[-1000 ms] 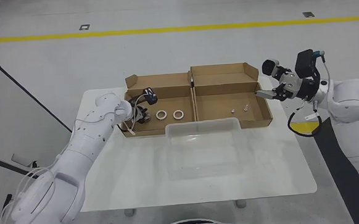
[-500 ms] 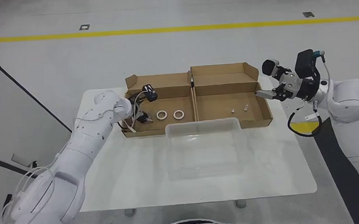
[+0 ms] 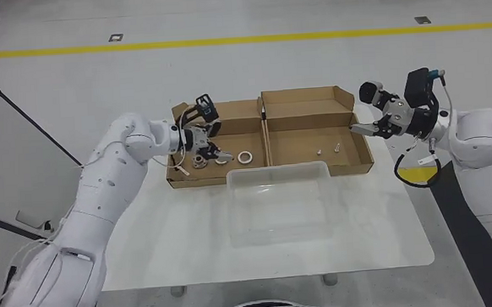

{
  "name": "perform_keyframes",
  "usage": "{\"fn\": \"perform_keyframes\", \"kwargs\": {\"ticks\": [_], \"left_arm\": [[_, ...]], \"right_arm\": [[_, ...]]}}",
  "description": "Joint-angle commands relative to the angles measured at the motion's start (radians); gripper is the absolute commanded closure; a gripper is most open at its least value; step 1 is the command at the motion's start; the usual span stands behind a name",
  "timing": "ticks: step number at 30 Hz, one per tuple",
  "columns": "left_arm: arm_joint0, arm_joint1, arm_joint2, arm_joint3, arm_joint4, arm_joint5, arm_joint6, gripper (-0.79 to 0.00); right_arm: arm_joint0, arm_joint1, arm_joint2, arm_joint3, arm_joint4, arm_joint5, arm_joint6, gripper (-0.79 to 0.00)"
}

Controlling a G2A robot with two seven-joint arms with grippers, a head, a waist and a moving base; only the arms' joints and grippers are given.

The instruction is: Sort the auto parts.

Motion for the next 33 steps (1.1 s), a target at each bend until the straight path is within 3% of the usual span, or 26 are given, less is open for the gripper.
{"fn": "perform_keyframes", "kwargs": {"ticks": [1, 11, 20, 25, 33], "left_arm": [[0.035, 0.020, -0.043, -0.083, -0.082, -0.005, -0.029, -0.785], [0.253, 0.113, -0.278, -0.450, -0.368, -0.002, -0.098, -0.785], [0.410, 0.196, -0.444, -0.647, -0.525, 0.013, -0.113, -0.785], [0.464, 0.239, -0.508, -0.702, -0.575, 0.000, -0.100, -0.785], [0.464, 0.239, -0.508, -0.702, -0.575, 0.000, -0.100, -0.785]], "right_arm": [[0.000, 0.000, 0.000, 0.000, 0.000, 0.000, 0.000, -0.785], [0.000, 0.000, 0.000, 0.000, 0.000, 0.000, 0.000, -0.785], [0.000, 0.000, 0.000, 0.000, 0.000, 0.000, 0.000, -0.785], [0.000, 0.000, 0.000, 0.000, 0.000, 0.000, 0.000, -0.785], [0.000, 0.000, 0.000, 0.000, 0.000, 0.000, 0.000, -0.785]]}}
